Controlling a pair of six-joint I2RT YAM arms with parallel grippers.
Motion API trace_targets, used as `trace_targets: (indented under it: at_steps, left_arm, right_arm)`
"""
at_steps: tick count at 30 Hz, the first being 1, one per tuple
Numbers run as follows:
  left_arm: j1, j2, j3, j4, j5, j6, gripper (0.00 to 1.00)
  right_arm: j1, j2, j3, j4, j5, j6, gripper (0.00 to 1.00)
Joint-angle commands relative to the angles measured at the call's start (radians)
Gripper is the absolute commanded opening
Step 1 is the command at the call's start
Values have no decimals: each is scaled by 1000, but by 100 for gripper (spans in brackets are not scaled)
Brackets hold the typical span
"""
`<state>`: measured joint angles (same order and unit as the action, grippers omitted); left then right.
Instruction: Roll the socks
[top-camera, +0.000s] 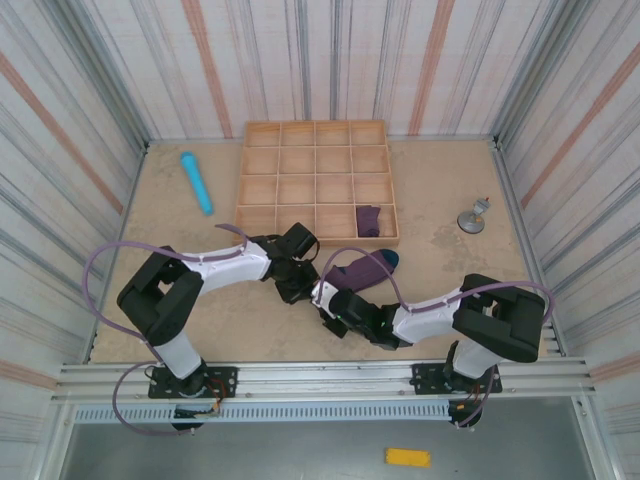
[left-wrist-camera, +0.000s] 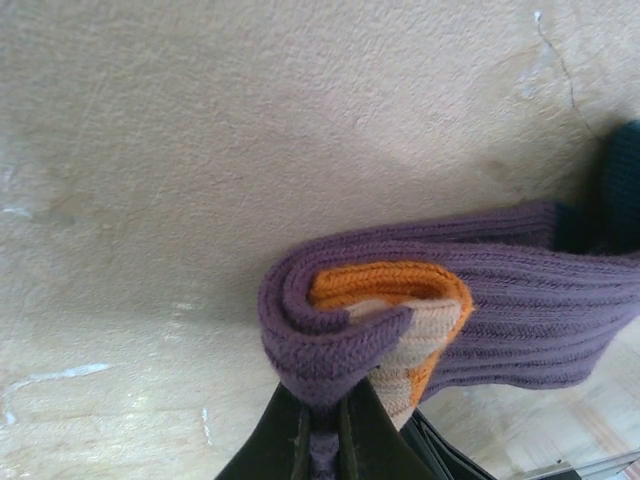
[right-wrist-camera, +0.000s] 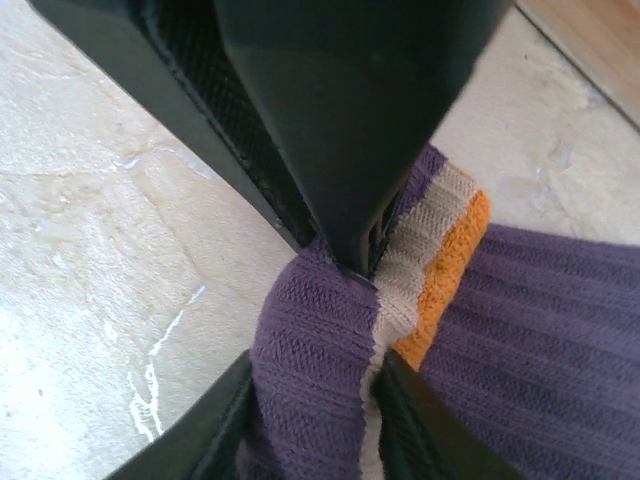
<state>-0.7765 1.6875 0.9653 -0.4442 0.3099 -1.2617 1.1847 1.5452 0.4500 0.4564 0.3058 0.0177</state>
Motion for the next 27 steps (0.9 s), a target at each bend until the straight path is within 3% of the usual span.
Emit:
trace_targets:
  at_steps: [1, 3, 6, 10, 15, 19, 21, 25, 27]
  left_arm:
    - [0, -14, -15, -32, 42, 38, 1]
    - [0, -21, -37, -10, 48, 32, 8]
    - [2, -45, -40, -38, 11, 38, 32]
    - [1, -100, -49, -32, -36, 12, 70]
    - [-21, -121, -16, -32, -83, 36, 94]
    - [-81, -126, 42, -117, -207, 81, 98]
    - [-86, -120, 66, -147, -214, 118, 98]
    - [-112, -61, 161, -246, -245, 214, 94]
    - [-137, -58, 152, -198, -266, 214, 89]
  right_arm:
    - [0, 23, 16, 2, 14, 29, 22]
    - [-12, 18, 16, -7, -19, 49, 13]
    - [-64, 3, 9, -10, -132, 111, 1]
    - [-152, -18, -31, 26, -309, 212, 0]
    - [-276, -8, -82, 127, -527, 325, 0]
    - [-365, 23, -111, 212, -648, 414, 0]
    - [-409, 50, -123, 264, -704, 465, 0]
    - [-477, 141, -129, 381, -821, 571, 0]
    - [-506, 193, -138, 463, -873, 625, 0]
